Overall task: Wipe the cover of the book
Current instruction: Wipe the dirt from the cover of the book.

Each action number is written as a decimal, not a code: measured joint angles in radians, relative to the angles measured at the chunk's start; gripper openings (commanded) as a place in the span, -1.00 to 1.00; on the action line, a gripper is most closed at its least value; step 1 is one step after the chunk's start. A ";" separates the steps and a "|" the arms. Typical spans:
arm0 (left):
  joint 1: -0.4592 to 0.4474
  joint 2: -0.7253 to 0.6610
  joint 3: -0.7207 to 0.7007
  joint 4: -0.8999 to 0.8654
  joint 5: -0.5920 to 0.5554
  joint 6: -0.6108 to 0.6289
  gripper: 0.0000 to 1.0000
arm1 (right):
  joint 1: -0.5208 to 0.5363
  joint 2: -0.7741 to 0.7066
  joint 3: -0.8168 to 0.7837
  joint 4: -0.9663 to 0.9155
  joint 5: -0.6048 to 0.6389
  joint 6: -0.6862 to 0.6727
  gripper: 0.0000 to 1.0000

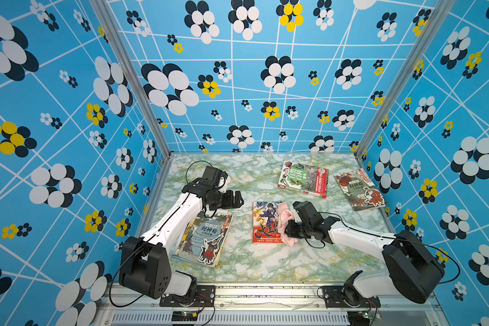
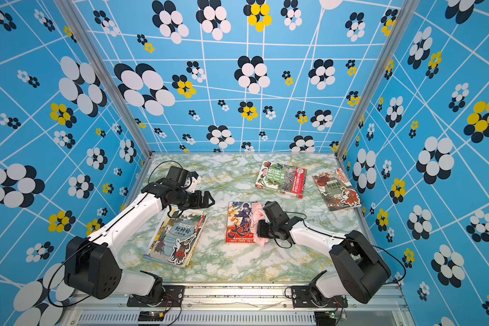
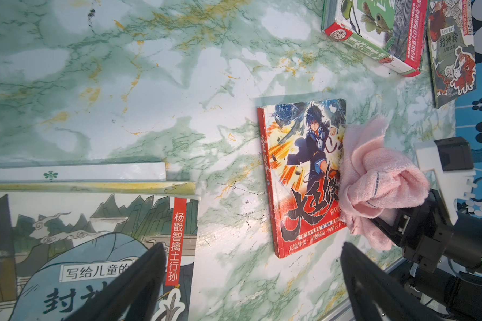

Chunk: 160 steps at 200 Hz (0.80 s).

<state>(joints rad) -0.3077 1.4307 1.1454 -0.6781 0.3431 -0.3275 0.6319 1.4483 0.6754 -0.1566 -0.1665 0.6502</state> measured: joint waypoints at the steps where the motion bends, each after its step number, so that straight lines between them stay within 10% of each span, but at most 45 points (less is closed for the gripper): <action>1: 0.000 0.000 0.000 0.000 0.000 0.000 0.99 | 0.000 0.003 0.003 -0.003 0.000 0.000 -1.00; 73: 0.000 -0.001 0.000 0.000 0.000 0.000 0.98 | -0.159 0.407 0.476 -0.116 0.022 -0.096 -1.00; 160: -0.097 0.015 -0.214 0.306 0.073 -0.298 0.98 | -0.123 0.433 0.655 -0.124 -0.036 -0.171 -1.00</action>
<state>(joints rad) -0.4046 1.4456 0.9314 -0.3725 0.4160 -0.6254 0.5087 1.8812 1.3308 -0.2802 -0.2024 0.4789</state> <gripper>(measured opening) 0.992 0.134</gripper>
